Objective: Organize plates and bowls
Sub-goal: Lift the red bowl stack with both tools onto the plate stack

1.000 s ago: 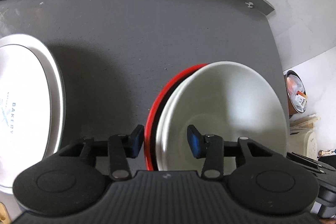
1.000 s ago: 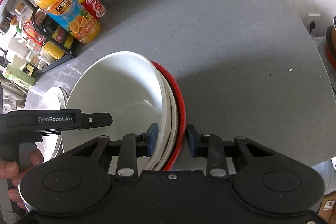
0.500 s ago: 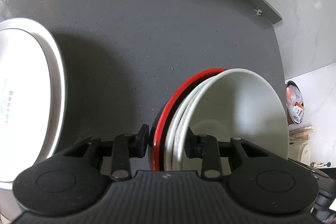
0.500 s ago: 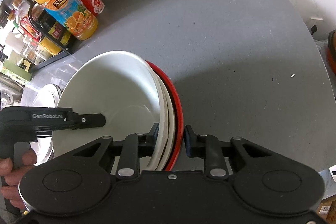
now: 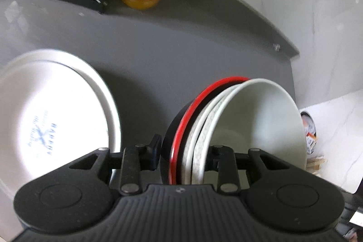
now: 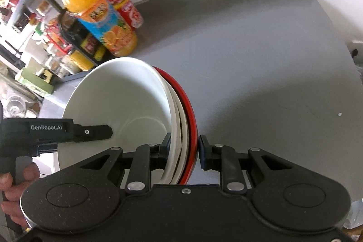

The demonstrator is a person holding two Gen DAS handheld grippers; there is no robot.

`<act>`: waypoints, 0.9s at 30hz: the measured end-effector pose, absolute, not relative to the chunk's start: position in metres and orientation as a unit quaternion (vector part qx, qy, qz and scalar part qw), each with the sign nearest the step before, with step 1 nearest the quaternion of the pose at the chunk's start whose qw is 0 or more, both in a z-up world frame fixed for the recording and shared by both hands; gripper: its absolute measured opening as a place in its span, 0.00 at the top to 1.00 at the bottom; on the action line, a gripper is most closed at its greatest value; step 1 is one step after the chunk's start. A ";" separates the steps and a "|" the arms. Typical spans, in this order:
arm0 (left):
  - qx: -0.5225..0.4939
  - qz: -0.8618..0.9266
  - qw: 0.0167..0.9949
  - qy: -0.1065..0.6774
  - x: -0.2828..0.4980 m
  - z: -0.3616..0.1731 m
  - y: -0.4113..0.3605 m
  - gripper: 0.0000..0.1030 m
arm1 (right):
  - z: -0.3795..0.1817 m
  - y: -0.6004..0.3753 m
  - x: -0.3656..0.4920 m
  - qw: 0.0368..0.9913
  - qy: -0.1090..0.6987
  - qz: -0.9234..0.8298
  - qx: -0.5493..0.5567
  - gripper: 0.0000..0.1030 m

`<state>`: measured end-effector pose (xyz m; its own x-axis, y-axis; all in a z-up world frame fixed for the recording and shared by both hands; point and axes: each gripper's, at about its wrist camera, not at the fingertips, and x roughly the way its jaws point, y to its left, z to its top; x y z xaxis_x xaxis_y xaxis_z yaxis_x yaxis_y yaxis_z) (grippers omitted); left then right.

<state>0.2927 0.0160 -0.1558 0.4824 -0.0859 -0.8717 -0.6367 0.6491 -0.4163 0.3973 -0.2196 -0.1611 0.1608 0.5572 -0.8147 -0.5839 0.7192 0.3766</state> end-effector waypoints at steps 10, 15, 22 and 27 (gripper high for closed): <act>-0.363 0.173 0.786 0.470 0.253 -0.125 0.076 0.70 | -0.141 -0.166 0.352 0.756 0.530 0.384 -0.005 0.78; -0.363 0.171 0.784 0.474 0.230 -0.126 0.106 0.70 | -0.143 -0.137 0.329 0.753 0.536 0.381 -0.006 0.78; -0.371 0.166 0.781 0.475 0.204 -0.135 0.139 0.70 | -0.146 -0.107 0.306 0.752 0.542 0.375 -0.014 0.78; -0.379 0.162 0.775 0.479 0.191 -0.145 0.161 0.70 | -0.152 -0.086 0.291 0.751 0.547 0.369 -0.021 0.78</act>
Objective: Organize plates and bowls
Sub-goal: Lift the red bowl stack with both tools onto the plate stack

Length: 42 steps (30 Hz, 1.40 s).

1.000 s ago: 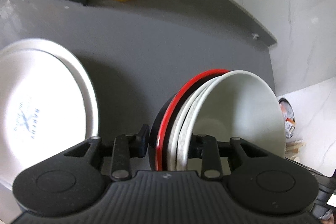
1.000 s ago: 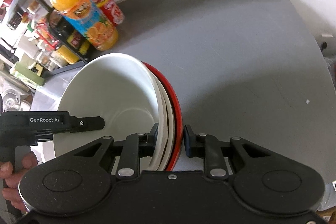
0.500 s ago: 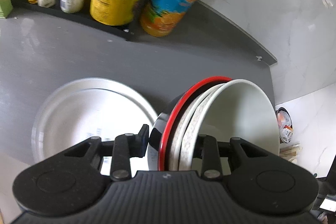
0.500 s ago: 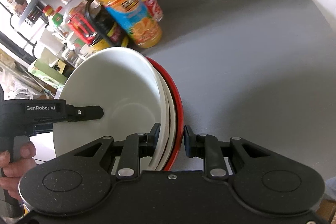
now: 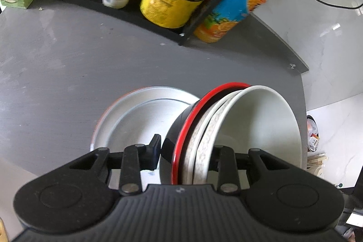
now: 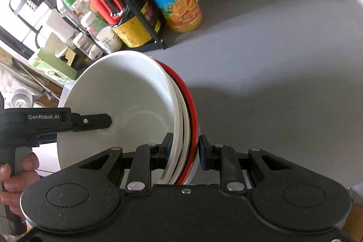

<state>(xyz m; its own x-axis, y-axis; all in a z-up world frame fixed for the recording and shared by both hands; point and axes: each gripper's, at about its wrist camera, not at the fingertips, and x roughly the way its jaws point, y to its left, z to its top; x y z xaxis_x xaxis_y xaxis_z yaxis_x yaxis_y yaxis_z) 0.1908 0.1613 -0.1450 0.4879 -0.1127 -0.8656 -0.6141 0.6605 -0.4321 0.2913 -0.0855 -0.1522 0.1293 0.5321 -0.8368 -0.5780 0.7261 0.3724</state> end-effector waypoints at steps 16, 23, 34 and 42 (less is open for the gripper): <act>-0.383 0.134 0.760 0.507 0.181 -0.176 0.203 0.70 | -0.170 -0.050 0.273 0.753 0.570 0.328 -0.022 0.78; -0.374 0.117 0.761 0.517 0.183 -0.180 0.206 0.70 | -0.171 -0.046 0.270 0.762 0.569 0.310 -0.017 0.78; -0.359 0.092 0.762 0.532 0.189 -0.185 0.201 0.65 | -0.166 -0.039 0.267 0.784 0.552 0.285 -0.021 0.74; -0.344 0.082 0.788 0.503 0.190 -0.161 0.199 0.36 | -0.149 -0.046 0.265 0.803 0.525 0.283 -0.023 0.53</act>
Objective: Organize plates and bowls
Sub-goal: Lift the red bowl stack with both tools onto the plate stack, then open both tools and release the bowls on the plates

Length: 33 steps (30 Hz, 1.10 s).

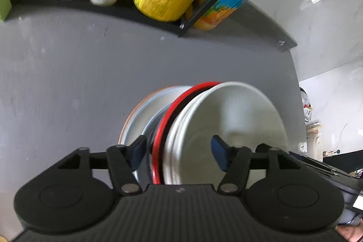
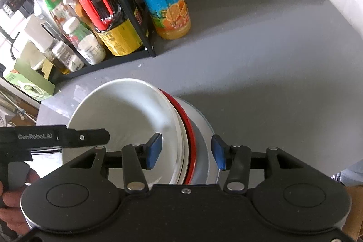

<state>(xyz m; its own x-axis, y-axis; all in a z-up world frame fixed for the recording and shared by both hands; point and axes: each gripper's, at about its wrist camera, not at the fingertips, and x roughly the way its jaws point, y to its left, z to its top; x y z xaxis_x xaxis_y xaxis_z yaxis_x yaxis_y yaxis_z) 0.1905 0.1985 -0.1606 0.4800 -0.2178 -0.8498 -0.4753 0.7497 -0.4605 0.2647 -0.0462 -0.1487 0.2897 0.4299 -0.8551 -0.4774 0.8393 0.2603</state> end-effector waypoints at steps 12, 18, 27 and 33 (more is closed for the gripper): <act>-0.282 0.118 0.831 0.465 0.178 -0.113 0.162 0.19 | -0.116 -0.097 0.252 0.837 0.467 0.285 0.010 0.31; -0.272 0.149 0.848 0.430 0.159 -0.085 0.123 0.16 | -0.099 -0.139 0.237 0.856 0.431 0.285 0.005 0.14; -0.249 0.176 0.862 0.405 0.122 -0.050 0.060 0.07 | -0.079 -0.191 0.213 0.871 0.395 0.291 0.010 0.01; -0.240 0.181 0.871 0.389 0.101 -0.030 0.040 0.01 | -0.066 -0.209 0.196 0.877 0.384 0.288 0.013 0.00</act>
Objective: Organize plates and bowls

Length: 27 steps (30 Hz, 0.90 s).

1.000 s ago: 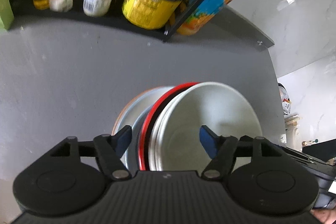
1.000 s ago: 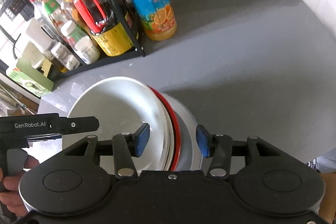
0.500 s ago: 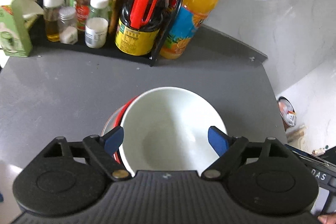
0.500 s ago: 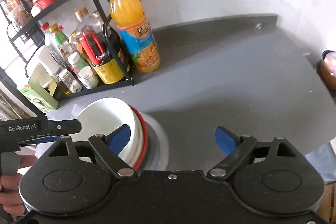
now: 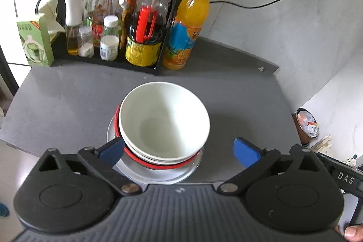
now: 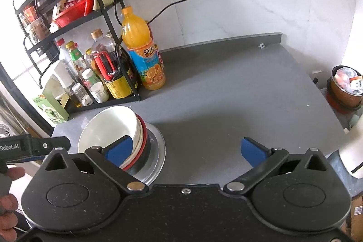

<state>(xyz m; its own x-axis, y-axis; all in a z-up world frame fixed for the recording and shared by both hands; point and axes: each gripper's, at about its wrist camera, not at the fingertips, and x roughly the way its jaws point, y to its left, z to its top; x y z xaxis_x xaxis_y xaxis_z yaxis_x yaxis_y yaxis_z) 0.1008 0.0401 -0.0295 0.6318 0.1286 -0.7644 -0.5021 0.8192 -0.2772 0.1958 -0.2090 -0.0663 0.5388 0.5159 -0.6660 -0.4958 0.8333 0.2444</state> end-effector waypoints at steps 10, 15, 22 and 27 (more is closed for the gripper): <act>-0.214 0.159 0.896 0.356 0.063 -0.003 0.032 0.01 | -0.045 -0.226 0.153 0.901 0.350 0.255 0.020 0.00; -0.188 0.145 0.907 0.347 0.039 0.006 0.033 0.00 | -0.034 -0.220 0.120 0.911 0.341 0.230 0.032 0.00; -0.153 0.114 0.916 0.353 0.005 0.011 0.037 0.00 | -0.025 -0.206 0.068 0.918 0.332 0.212 0.034 0.00; -0.149 0.090 0.915 0.364 -0.018 0.009 0.043 0.01 | -0.022 -0.202 0.037 0.923 0.329 0.198 0.037 0.00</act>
<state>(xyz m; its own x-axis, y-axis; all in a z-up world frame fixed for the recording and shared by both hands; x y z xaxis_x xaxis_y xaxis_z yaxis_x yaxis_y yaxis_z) -0.0179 0.0426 0.0087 0.7192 0.0568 -0.6925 -0.2741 0.9390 -0.2077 0.0366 -0.2019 -0.0219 0.7060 0.3889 -0.5919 -0.3406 0.9192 0.1977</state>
